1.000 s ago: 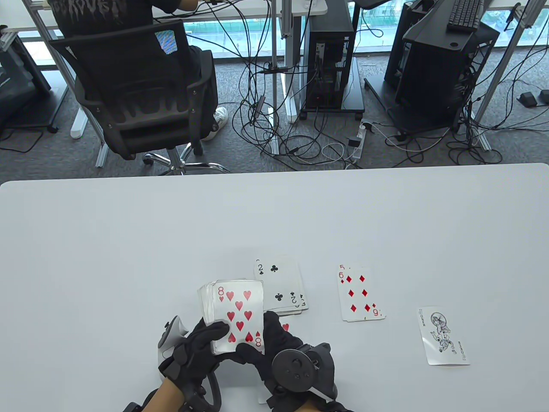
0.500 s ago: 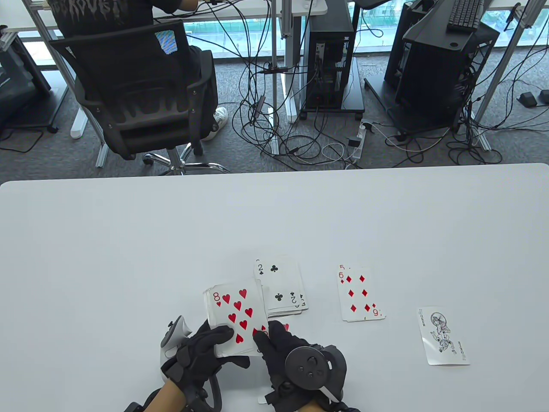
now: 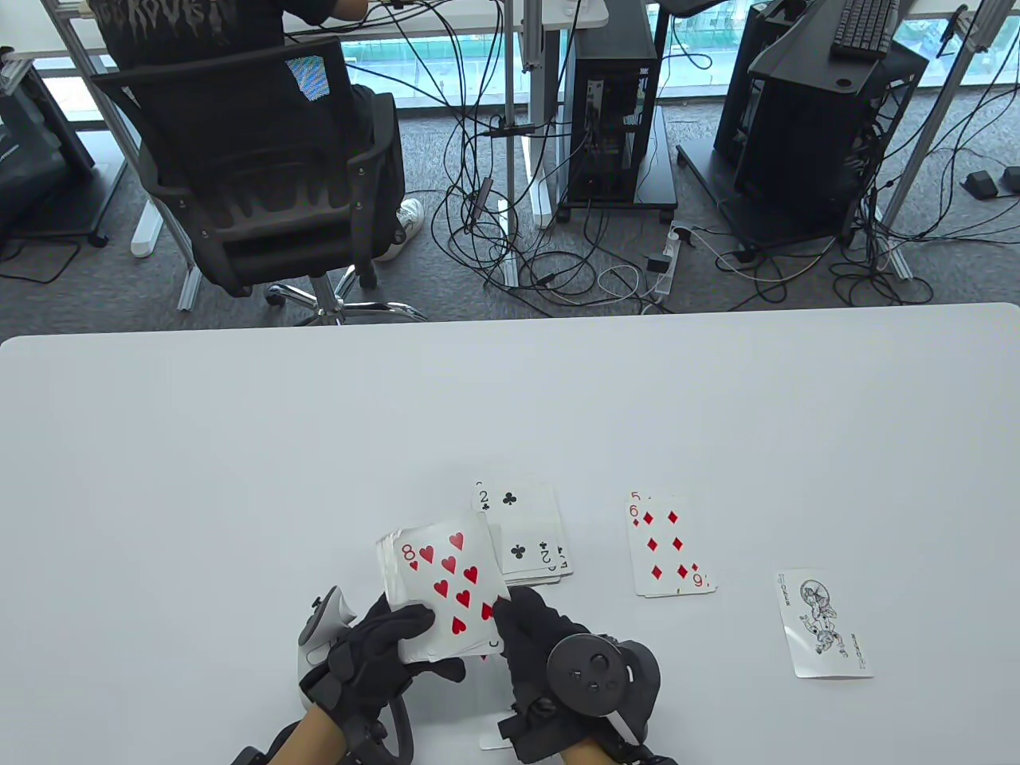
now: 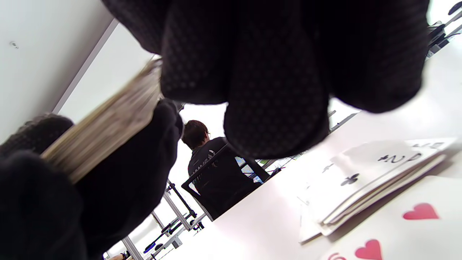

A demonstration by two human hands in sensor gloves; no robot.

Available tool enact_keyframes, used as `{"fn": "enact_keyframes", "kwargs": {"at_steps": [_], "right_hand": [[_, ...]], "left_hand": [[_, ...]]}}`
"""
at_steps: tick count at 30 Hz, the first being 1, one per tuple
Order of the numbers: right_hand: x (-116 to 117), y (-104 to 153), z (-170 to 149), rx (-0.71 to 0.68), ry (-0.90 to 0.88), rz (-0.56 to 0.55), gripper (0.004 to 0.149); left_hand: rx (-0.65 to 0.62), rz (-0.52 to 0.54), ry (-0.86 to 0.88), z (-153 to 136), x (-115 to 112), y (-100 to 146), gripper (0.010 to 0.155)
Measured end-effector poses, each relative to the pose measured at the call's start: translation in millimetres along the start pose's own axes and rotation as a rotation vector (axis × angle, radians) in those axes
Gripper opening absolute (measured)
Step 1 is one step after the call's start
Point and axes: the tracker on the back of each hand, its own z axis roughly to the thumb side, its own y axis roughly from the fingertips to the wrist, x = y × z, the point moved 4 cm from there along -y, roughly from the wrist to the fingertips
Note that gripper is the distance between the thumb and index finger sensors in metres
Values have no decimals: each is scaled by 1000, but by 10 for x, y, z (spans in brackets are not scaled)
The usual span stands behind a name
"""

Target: Playing card suit sorting

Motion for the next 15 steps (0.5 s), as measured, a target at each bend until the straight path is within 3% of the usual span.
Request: {"fn": "enact_keyframes", "kwargs": {"at_steps": [10, 15], "right_hand": [[-452, -86, -410, 167, -85, -97, 38], [-529, -82, -676, 289, -169, -2, 39]], "left_hand": [[-51, 30, 48, 84, 46, 29, 55], [-91, 51, 90, 139, 83, 53, 55]]}}
